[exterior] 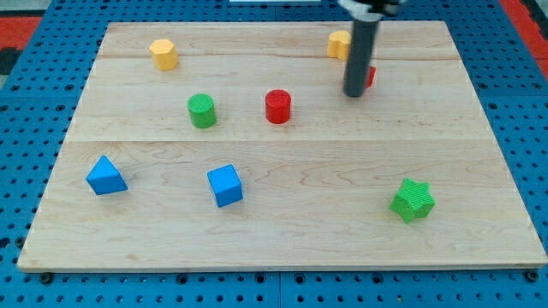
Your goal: Move the red star towards the top center of the board
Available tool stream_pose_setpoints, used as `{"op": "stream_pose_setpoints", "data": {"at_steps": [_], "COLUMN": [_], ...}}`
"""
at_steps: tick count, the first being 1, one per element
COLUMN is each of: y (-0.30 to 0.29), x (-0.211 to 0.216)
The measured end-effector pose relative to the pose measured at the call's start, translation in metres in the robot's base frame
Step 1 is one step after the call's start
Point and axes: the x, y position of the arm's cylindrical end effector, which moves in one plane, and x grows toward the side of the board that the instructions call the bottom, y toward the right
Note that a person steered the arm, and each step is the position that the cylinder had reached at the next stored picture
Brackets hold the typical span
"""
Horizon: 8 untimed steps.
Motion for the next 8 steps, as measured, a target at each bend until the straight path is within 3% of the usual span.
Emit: {"op": "stream_pose_setpoints", "data": {"at_steps": [4,6,8], "y": [0.045,-0.062,-0.134], "x": [-0.060,-0.039,-0.041]}}
